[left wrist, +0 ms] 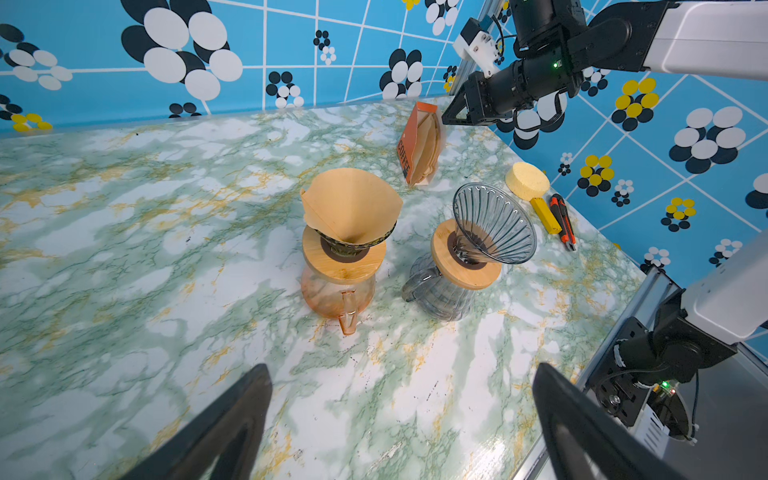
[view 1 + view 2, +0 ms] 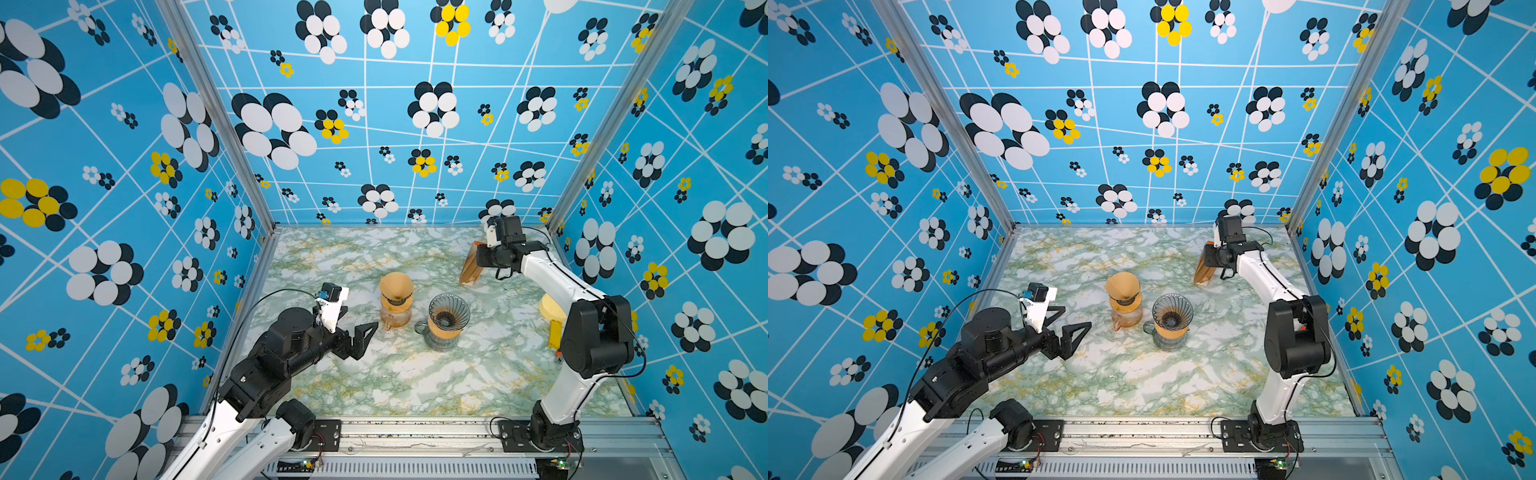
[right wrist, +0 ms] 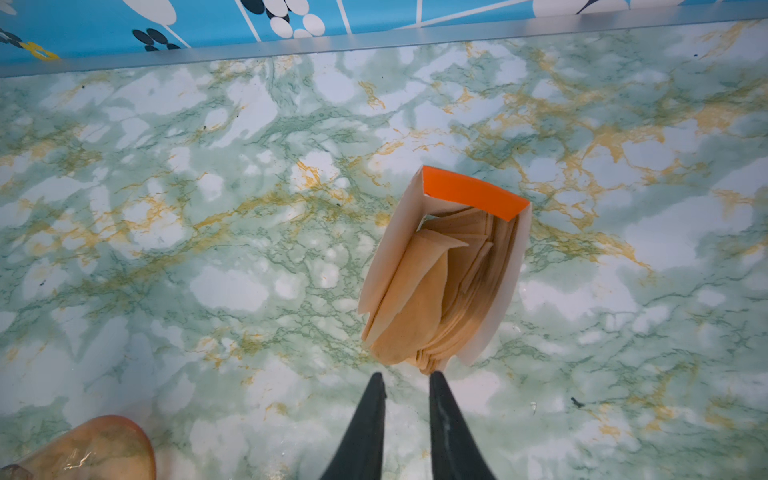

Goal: Place the coffee filter in the dripper

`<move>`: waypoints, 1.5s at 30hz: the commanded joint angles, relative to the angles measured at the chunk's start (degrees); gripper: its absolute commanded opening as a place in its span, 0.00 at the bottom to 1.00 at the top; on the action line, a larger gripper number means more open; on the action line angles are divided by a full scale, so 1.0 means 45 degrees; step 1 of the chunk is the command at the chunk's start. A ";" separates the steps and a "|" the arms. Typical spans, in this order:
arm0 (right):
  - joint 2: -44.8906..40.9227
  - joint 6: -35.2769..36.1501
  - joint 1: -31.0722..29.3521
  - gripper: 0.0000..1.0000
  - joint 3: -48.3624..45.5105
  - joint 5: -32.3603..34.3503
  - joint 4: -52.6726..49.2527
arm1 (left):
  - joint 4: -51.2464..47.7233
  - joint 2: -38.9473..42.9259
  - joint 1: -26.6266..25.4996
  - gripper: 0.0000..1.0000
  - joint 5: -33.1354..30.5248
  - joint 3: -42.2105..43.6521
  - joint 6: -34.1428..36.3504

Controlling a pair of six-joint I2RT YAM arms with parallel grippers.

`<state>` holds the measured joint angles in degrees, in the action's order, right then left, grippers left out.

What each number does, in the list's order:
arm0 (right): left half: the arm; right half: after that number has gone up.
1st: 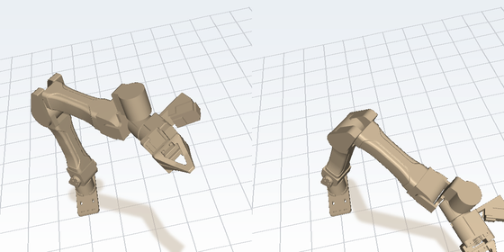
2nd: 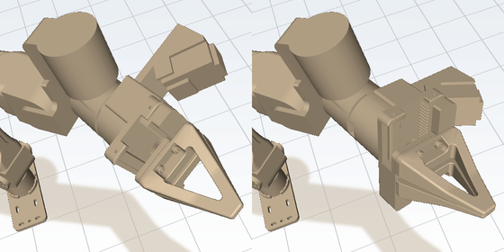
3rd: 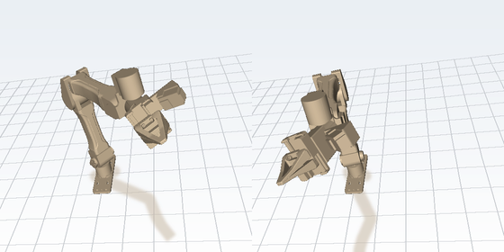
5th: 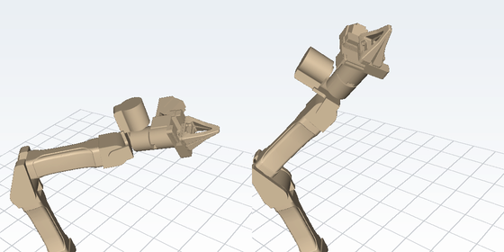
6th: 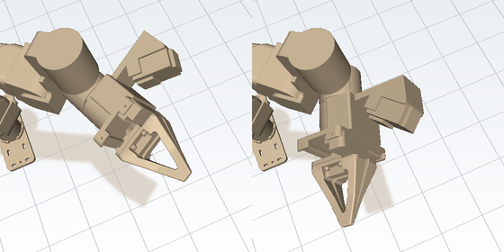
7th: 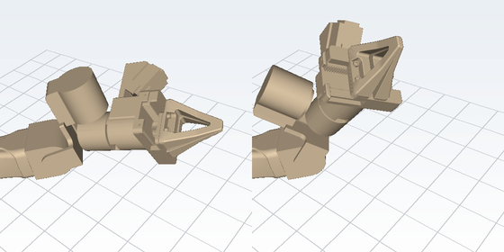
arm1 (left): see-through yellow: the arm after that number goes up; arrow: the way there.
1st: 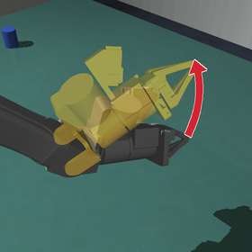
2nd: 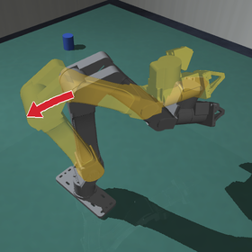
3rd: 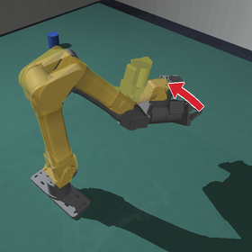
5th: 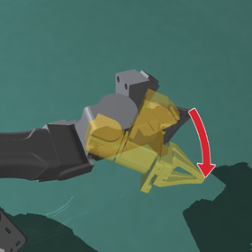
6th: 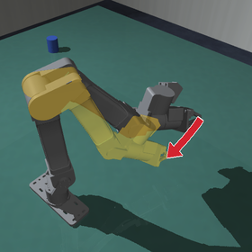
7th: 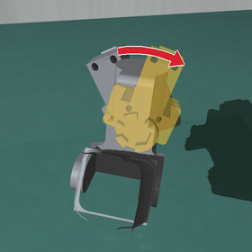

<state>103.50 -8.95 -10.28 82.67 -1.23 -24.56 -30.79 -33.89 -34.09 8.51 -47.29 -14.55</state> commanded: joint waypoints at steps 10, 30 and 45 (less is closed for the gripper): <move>0.0951 0.0343 0.0117 0.21 0.0815 0.0683 -0.0193 | 0.0299 -0.0046 0.0196 0.99 0.0153 0.0088 -0.0044; 0.1980 0.0628 0.0137 0.19 0.1629 0.0919 -0.0368 | 0.0083 -0.0025 0.0714 0.99 0.0436 0.0041 0.0066; 0.1911 0.0898 0.0098 0.10 0.1696 0.1344 -0.0593 | 0.0220 -0.0045 0.1285 0.99 0.1091 0.0080 -0.0035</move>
<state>111.63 -5.89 -10.02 88.79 3.22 -25.26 -30.20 -34.06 -28.97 12.01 -47.29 -14.50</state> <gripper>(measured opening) 0.105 0.990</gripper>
